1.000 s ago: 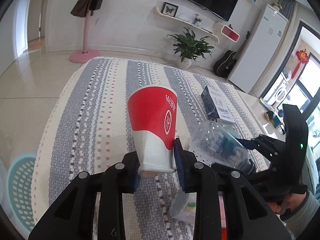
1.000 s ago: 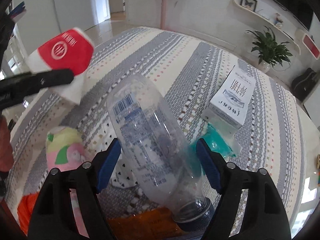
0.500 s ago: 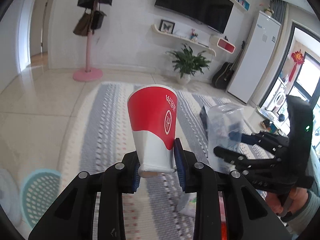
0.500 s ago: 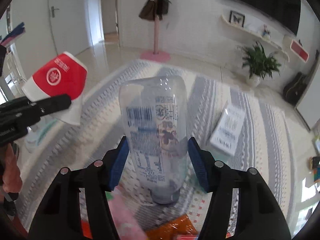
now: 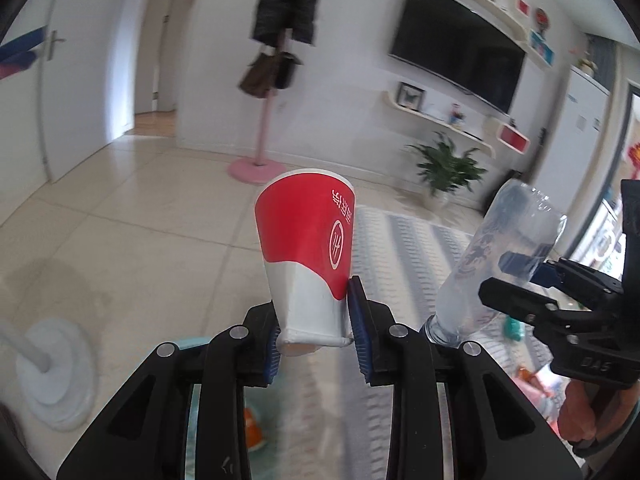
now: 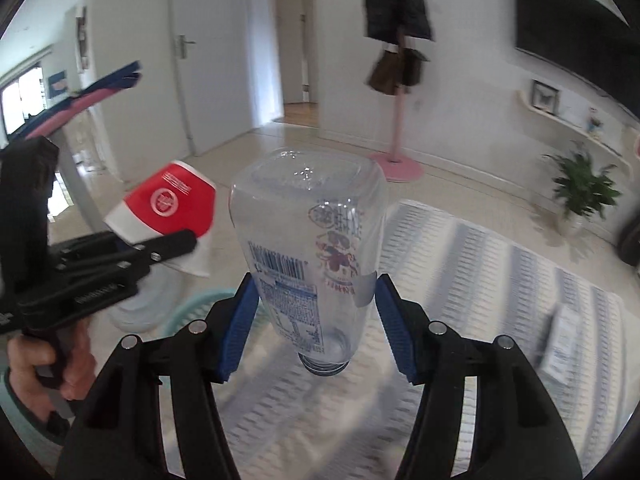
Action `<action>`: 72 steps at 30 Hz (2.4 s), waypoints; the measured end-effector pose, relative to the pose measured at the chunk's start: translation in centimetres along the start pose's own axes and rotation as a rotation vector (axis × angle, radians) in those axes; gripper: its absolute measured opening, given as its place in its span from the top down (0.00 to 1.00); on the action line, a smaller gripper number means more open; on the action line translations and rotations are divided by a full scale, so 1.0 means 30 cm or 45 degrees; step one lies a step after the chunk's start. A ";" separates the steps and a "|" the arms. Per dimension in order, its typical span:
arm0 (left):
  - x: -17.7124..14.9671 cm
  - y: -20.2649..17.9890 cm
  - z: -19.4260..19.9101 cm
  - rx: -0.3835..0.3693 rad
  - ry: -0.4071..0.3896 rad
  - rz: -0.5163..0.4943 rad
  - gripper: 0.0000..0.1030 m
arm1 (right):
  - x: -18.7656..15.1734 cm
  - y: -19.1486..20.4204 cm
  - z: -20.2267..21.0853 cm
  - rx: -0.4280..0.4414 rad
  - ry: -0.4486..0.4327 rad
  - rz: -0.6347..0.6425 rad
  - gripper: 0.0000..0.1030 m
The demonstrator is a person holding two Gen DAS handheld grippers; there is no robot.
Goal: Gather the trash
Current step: 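Drop the red cup and bottle into the blue basket, opening both grippers, then grasp the red plastic bag with the left gripper while the right grasps the pink packet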
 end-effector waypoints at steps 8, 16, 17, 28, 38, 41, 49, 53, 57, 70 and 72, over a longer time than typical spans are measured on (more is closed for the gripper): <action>-0.081 0.297 0.098 0.178 0.025 0.128 0.72 | 0.012 0.331 -0.151 0.246 0.082 0.007 0.45; -0.247 0.514 0.029 0.238 0.131 0.282 0.71 | -0.084 0.505 -0.324 0.258 0.246 0.026 0.45; -0.255 0.525 0.018 0.239 0.139 0.288 0.70 | -0.087 0.516 -0.341 0.253 0.263 0.028 0.45; -0.306 0.571 -0.045 0.198 0.177 0.338 0.41 | -0.113 0.546 -0.471 0.221 0.428 -0.007 0.44; -0.279 0.516 0.004 0.182 0.135 0.319 0.39 | -0.115 0.497 -0.363 0.247 0.365 0.022 0.24; -0.267 0.499 0.025 0.191 0.108 0.336 0.39 | -0.103 0.456 -0.316 0.245 0.339 -0.003 0.24; -0.235 0.317 0.064 0.111 0.044 0.348 0.39 | -0.093 0.156 0.020 -0.037 0.041 -0.123 0.25; -0.186 0.082 0.053 -0.074 0.033 0.325 0.38 | -0.116 -0.046 0.220 -0.216 -0.076 -0.183 0.30; -0.161 -0.177 0.014 -0.196 0.043 0.228 0.33 | -0.186 -0.261 0.379 -0.339 -0.103 -0.256 0.54; -0.475 -0.653 -0.174 -0.268 0.397 -0.016 0.16 | -0.664 -0.658 0.535 -0.564 0.039 -0.381 0.62; -0.537 -0.636 -0.198 -0.283 0.453 0.029 0.16 | -0.729 -0.658 0.529 -0.529 0.086 -0.378 0.62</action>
Point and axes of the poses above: each gripper's, at about its wrist camera, not at the fingertips, and z roughly against the way its jaws point, y to its left, x to its top, the point moved 1 cm from there along -z, roughly the way its jaws point, and after that the axes turned 13 degrees about -x, right-handed, at the moved point
